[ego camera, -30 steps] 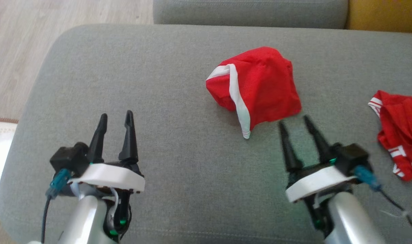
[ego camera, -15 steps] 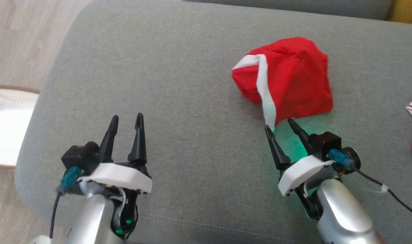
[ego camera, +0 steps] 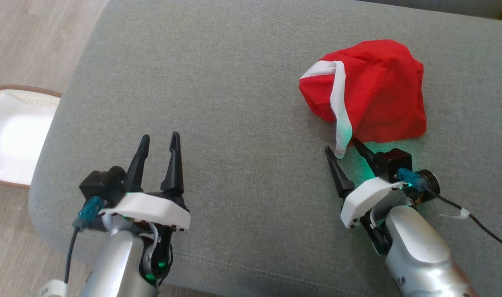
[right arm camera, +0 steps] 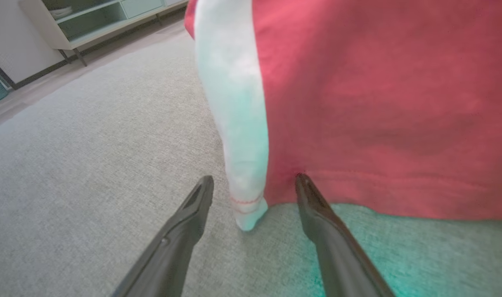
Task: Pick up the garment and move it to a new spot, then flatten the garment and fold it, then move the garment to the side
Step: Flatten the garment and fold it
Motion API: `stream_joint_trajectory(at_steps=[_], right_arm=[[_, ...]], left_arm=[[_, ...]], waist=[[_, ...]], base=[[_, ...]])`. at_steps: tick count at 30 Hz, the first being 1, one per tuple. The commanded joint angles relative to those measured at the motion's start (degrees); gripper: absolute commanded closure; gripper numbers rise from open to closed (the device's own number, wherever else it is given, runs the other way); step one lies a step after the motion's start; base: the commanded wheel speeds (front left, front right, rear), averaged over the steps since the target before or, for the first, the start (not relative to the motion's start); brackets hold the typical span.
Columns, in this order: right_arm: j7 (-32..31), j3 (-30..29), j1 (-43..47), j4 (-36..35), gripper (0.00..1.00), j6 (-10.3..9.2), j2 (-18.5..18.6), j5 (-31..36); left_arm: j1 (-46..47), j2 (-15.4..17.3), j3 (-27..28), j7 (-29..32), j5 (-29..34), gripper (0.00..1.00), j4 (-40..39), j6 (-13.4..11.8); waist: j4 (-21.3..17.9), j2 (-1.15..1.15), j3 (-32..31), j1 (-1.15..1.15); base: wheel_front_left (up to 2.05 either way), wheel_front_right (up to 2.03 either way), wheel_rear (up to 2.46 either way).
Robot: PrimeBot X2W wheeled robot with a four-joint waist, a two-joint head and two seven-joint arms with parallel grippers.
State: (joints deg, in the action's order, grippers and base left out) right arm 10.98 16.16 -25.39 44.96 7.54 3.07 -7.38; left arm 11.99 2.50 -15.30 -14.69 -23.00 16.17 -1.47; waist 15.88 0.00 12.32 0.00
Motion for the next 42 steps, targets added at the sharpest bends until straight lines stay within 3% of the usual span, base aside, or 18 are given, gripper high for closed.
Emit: stream_joint_trajectory(at_steps=[1,2,15,24,34,42], right_arm=[[0.8,1.15,-1.76,-0.74,0.24,-0.05,-0.19,0.29],[0.94,1.09,-1.96,-0.21,1.0,-0.05,-0.19,0.3],[2.96,-4.77,-1.22,0.93,1.0,-0.05,-0.19,5.14],[1.49,-9.88,1.95,-5.29,1.0,-0.05,2.5,11.18],[-8.05,-14.15,4.55,-13.89,1.0,-0.05,8.73,11.25],[-11.94,-14.18,5.62,-17.12,1.0,-0.05,9.71,11.45]], left_arm=[[2.39,0.39,1.49,-0.3,-0.66,0.0,-1.62,-0.17],[2.56,0.39,1.39,-0.3,-0.68,0.0,-1.53,-0.23],[1.36,0.38,3.38,-0.3,0.09,0.0,-1.26,-0.12],[0.93,0.38,3.27,-0.3,2.27,0.0,-1.21,0.71],[2.61,0.38,-2.0,-0.3,4.0,0.0,0.04,3.57],[6.84,0.38,-10.13,-0.3,2.1,0.0,4.61,6.39]], waist=[[0.07,0.0,0.0,0.0],[0.1,0.0,-0.08,0.0],[-4.89,0.0,-3.78,0.0],[-10.18,0.0,-6.09,0.0],[-14.15,0.0,-5.08,0.0],[-15.97,0.0,-2.79,0.0]], base=[[0.0,0.0,0.0],[0.0,0.0,0.0],[0.0,0.0,0.0],[0.0,0.0,0.0],[0.0,0.0,0.0],[0.0,0.0,0.0]])
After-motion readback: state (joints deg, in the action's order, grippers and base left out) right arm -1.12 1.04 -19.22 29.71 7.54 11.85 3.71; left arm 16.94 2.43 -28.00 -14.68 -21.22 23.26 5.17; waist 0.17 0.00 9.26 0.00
